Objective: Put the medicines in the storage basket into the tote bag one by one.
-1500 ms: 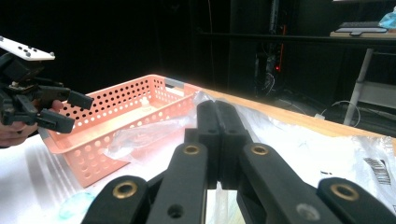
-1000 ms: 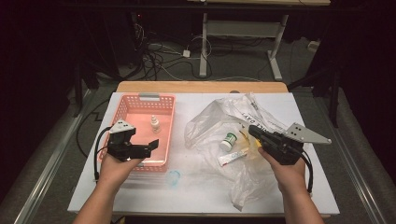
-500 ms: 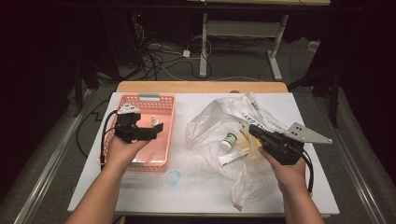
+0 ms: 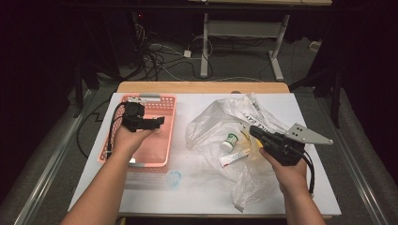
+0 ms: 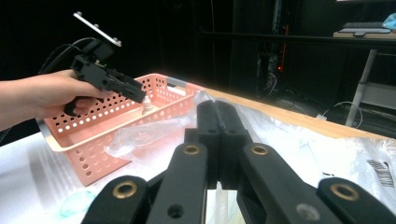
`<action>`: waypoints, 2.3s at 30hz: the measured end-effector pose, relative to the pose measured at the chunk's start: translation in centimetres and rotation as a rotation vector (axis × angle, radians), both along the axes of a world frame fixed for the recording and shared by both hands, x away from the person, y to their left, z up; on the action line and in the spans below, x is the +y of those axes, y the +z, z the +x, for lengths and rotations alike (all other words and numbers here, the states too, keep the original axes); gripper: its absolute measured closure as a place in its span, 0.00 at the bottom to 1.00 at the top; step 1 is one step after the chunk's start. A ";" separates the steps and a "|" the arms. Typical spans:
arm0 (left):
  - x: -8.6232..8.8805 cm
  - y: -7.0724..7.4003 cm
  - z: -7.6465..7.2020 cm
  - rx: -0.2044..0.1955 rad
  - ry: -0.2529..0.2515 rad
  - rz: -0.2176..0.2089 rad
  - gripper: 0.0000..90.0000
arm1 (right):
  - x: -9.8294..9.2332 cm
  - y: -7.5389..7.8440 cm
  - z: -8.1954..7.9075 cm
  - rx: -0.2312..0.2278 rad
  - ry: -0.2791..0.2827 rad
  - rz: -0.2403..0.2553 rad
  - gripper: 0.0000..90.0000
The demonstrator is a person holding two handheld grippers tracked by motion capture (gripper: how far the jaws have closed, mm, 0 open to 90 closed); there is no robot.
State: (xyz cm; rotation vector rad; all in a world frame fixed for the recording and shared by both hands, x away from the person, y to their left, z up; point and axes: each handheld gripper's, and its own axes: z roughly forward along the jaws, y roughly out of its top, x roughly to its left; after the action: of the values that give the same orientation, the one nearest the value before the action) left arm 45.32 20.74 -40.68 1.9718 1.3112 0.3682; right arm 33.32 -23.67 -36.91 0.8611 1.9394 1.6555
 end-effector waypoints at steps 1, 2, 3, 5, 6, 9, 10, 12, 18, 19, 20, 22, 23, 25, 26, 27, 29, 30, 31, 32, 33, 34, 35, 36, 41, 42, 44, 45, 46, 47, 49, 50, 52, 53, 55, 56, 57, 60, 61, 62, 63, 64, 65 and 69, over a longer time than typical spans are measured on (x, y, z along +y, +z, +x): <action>-0.1 -0.2 0.2 0.013 -0.002 0.011 0.12 | 0.0 0.0 0.0 0.000 0.001 -0.001 1.00; -0.2 -0.5 0.5 0.031 -0.007 0.017 0.14 | 0.1 0.0 0.0 0.000 0.000 0.001 1.00; -0.3 -0.8 0.7 0.047 -0.003 0.023 0.15 | 0.1 0.0 0.0 -0.001 0.001 0.001 1.00; -0.4 -1.4 1.3 0.080 0.019 0.043 0.18 | 0.0 0.0 0.0 0.001 -0.001 0.002 1.00; -0.4 -1.6 1.6 0.098 0.022 0.048 0.21 | 0.0 0.0 0.0 0.000 0.000 0.001 1.00; -0.4 -2.1 2.3 0.142 0.024 0.077 0.27 | 0.0 0.0 0.0 -0.002 -0.001 0.001 1.00; -0.3 -2.2 2.4 0.148 0.023 0.075 0.30 | -0.1 0.0 0.0 -0.003 -0.001 0.002 1.00; -0.3 -2.4 2.6 0.157 0.019 0.074 0.33 | -0.1 0.0 0.0 -0.004 -0.001 0.006 1.00; -0.5 -2.7 2.7 0.184 0.000 0.072 0.54 | -0.2 0.0 0.0 -0.004 0.000 0.002 1.00; -0.6 -2.8 2.7 0.185 -0.002 0.075 0.57 | -0.1 0.0 0.0 -0.004 0.000 0.003 1.00; -0.6 -2.8 2.7 0.186 -0.004 0.083 0.60 | -0.1 0.0 0.0 -0.006 0.001 0.004 1.00; -0.7 -2.9 2.6 0.180 0.001 0.093 0.63 | -0.1 0.1 0.0 -0.005 -0.002 0.006 1.00; -0.9 -2.8 2.6 0.177 0.001 0.106 0.63 | -0.1 0.1 0.0 -0.006 -0.003 0.006 1.00; -1.1 -2.7 2.5 0.170 0.001 0.114 0.64 | -0.2 0.1 0.0 -0.005 -0.003 0.006 1.00; -1.1 -2.7 2.5 0.170 0.003 0.111 0.65 | -0.1 0.1 0.0 -0.005 -0.003 0.005 1.00; -1.1 -2.7 2.4 0.169 0.005 0.111 0.65 | -0.1 0.1 -0.1 -0.005 -0.004 0.005 1.00; -1.1 -2.6 2.3 0.167 0.001 0.117 0.65 | -0.2 0.1 -0.1 -0.006 -0.005 0.005 1.00; -1.0 -2.5 2.2 0.165 -0.001 0.118 0.65 | -0.2 0.1 -0.1 -0.008 -0.005 0.004 1.00; -1.0 -2.3 2.1 0.161 -0.002 0.117 0.65 | -0.3 0.1 -0.1 -0.007 -0.004 0.005 1.00; -0.9 -2.1 2.0 0.155 0.002 0.113 0.65 | -0.3 0.1 -0.1 -0.007 -0.006 0.006 1.00; -0.8 -1.9 1.9 0.153 0.007 0.109 0.65 | -0.3 0.1 -0.1 -0.007 -0.008 0.008 1.00; -0.8 -1.7 1.8 0.151 0.009 0.104 0.65 | -0.4 0.1 0.0 -0.010 -0.006 0.006 1.00; -0.8 -1.4 1.6 0.145 0.007 0.097 0.65 | -0.3 0.1 0.0 -0.009 -0.006 0.006 1.00; -0.8 -1.2 1.4 0.140 0.001 0.095 0.65 | -0.3 0.1 0.0 -0.009 -0.005 0.005 1.00; -1.3 0.0 0.1 0.109 -0.027 0.087 0.65 | -0.3 0.2 -0.1 -0.008 -0.005 0.010 1.00; -1.4 0.2 -0.2 0.106 -0.031 0.087 0.65 | -0.3 0.2 -0.1 -0.007 -0.005 0.010 1.00; -1.7 0.7 -0.8 0.095 -0.038 0.107 0.65 | -0.3 0.2 -0.1 -0.008 -0.003 0.006 1.00; -1.8 0.9 -1.1 0.090 -0.043 0.110 0.65 | -0.3 0.2 -0.1 -0.010 -0.002 0.004 1.00; -1.9 1.0 -1.4 0.087 -0.050 0.110 0.65 | -0.2 0.2 -0.1 -0.008 -0.003 0.004 1.00; -2.0 1.2 -1.7 0.081 -0.053 0.109 0.65 | -0.2 0.1 -0.1 -0.006 -0.002 0.004 1.00; -2.1 1.5 -2.4 0.065 -0.060 0.115 0.65 | -0.2 0.1 -0.1 -0.001 -0.002 0.007 1.00; -2.1 1.6 -2.7 0.058 -0.065 0.118 0.65 | -0.2 0.1 -0.1 -0.003 -0.002 0.006 1.00; -2.1 1.8 -3.4 0.040 -0.079 0.115 0.65 | -0.2 0.1 -0.1 -0.008 -0.002 0.006 1.00; -2.1 1.8 -3.7 0.034 -0.085 0.118 0.65 | -0.2 0.2 -0.1 -0.007 -0.002 0.006 1.00; -2.1 1.9 -4.4 0.023 -0.096 0.129 0.65 | -0.2 0.2 -0.1 -0.008 -0.004 0.005 1.00; -2.1 1.9 -4.7 0.020 -0.101 0.132 0.65 | -0.2 0.2 -0.1 -0.008 -0.005 0.004 1.00; -2.0 1.9 -5.1 0.014 -0.107 0.134 0.65 | -0.2 0.2 -0.1 -0.007 -0.005 0.004 1.00; -1.6 2.0 -6.3 -0.005 -0.105 0.105 0.65 | -0.1 0.2 -0.1 -0.009 -0.002 0.004 1.00; -1.5 1.9 -6.6 -0.013 -0.104 0.109 0.65 | -0.1 0.2 -0.1 -0.009 -0.002 0.004 1.00; -1.5 1.8 -7.0 -0.020 -0.107 0.110 0.65 | -0.1 0.2 -0.1 -0.009 -0.002 0.002 1.00; -1.5 1.7 -7.3 -0.023 -0.112 0.114 0.65 | -0.1 0.2 -0.2 -0.008 0.000 0.002 1.00; -1.4 1.6 -7.7 -0.030 -0.114 0.112 0.65 | -0.1 0.2 -0.2 -0.004 -0.001 0.000 1.00; -1.3 1.5 -7.9 -0.037 -0.120 0.101 0.65 | 0.0 0.1 -0.2 -0.003 -0.003 -0.002 1.00; -1.0 1.1 -9.0 -0.064 -0.137 0.060 0.65 | 0.1 0.1 -0.2 -0.005 0.001 -0.005 1.00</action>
State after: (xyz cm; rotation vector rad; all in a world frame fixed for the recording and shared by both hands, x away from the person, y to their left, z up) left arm 36.37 19.71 -39.55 2.0693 1.1299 0.4051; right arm 33.16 -23.53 -36.83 0.8538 1.9401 1.6509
